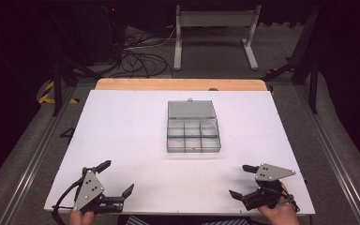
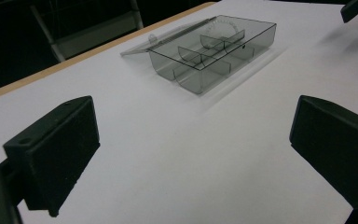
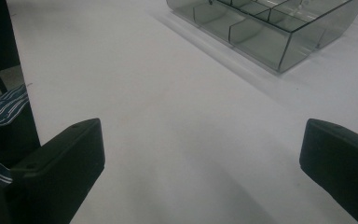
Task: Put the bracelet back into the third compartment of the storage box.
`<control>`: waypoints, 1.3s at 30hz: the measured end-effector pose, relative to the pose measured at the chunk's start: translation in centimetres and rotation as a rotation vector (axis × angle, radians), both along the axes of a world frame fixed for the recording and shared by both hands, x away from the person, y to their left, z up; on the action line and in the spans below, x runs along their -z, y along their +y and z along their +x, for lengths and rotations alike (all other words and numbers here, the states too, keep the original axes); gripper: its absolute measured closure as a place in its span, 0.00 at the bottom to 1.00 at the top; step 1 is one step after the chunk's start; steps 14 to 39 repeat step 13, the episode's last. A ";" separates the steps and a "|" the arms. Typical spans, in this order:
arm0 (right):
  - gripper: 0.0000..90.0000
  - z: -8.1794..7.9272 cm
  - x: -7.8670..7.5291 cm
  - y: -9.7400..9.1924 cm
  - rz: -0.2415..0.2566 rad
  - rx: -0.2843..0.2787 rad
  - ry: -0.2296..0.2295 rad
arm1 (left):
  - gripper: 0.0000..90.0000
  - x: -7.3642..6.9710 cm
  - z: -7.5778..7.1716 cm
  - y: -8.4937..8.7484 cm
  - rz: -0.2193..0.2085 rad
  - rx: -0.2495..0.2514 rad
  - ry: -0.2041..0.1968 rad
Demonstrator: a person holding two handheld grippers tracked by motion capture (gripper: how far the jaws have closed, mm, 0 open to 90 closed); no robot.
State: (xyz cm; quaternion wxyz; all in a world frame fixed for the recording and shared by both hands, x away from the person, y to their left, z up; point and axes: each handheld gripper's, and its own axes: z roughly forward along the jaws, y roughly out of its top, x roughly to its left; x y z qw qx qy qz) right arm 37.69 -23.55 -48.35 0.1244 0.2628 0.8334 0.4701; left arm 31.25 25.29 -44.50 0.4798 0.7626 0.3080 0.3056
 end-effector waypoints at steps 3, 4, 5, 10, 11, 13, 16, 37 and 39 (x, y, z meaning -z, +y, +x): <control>0.01 0.0 -0.1 0.0 -0.012 0.002 -0.009 | 0.02 0.0 0.0 0.0 0.000 -0.008 -0.004; 0.01 0.0 -0.2 0.0 -0.017 0.003 -0.012 | 0.02 0.1 0.0 0.0 0.002 -0.011 -0.004; 0.01 0.0 -0.2 0.0 -0.018 0.004 -0.014 | 0.02 0.1 0.1 0.0 0.002 -0.010 -0.002; 0.01 -0.1 -0.4 -0.4 -0.027 0.022 -0.019 | 0.02 0.1 0.1 0.0 -0.001 -0.004 0.000; 0.01 -0.1 -0.5 -0.4 -0.026 0.023 -0.020 | 0.02 0.1 0.1 0.0 0.003 -0.002 -0.002; 0.01 0.0 -0.6 -0.4 -0.025 0.024 -0.023 | 0.02 0.2 0.1 0.0 0.004 -0.002 -0.003; 0.01 0.0 -0.6 -0.4 -0.025 0.024 -0.023 | 0.02 0.2 0.1 0.0 0.004 -0.002 -0.003; 0.01 0.0 -0.6 -0.4 -0.025 0.024 -0.023 | 0.02 0.2 0.1 0.0 0.004 -0.002 -0.003; 0.01 0.0 -0.6 -0.4 -0.025 0.024 -0.023 | 0.02 0.2 0.1 0.0 0.004 -0.002 -0.003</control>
